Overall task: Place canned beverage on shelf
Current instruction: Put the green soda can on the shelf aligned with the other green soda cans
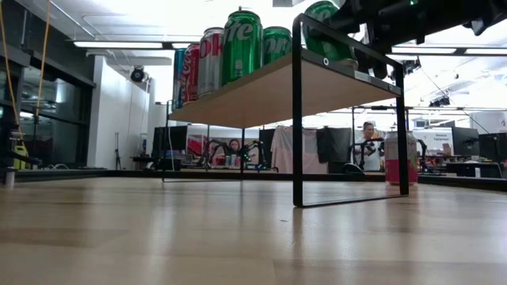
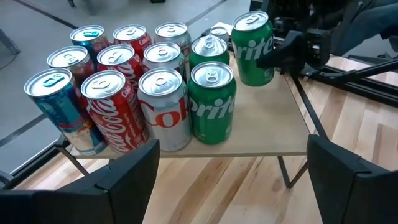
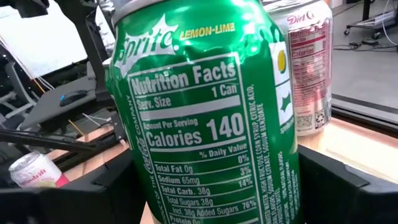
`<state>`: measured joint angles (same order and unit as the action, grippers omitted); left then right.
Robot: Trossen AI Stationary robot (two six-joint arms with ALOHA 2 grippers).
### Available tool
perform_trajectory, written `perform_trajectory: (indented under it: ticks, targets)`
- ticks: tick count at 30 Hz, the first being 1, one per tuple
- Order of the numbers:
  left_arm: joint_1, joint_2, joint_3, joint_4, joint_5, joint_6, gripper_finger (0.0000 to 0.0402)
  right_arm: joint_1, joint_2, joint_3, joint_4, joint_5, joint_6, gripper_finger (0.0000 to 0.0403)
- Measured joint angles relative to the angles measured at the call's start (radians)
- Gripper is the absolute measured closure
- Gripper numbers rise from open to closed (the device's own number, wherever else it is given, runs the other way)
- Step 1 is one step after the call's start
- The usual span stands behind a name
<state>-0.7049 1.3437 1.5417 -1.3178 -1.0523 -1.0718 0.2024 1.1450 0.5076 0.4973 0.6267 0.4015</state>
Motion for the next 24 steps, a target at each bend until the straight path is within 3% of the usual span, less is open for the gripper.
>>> perform_trajectory:
  ticks: [5, 11, 24]
  targets:
    - [0.006, 0.000, 0.000, 0.000, 0.012, 0.010, 0.0094, -0.018, 0.007, 0.000, -0.033, -0.028, 0.002, 0.0096]
    - [0.005, 0.000, 0.000, 0.000, 0.026, 0.018, 0.0094, -0.028, 0.047, 0.002, -0.029, -0.041, 0.021, 0.0063]
    - [0.005, 0.000, 0.000, -0.001, 0.026, 0.037, 0.0094, -0.027, 0.062, 0.003, -0.048, -0.087, -0.044, 0.0061]
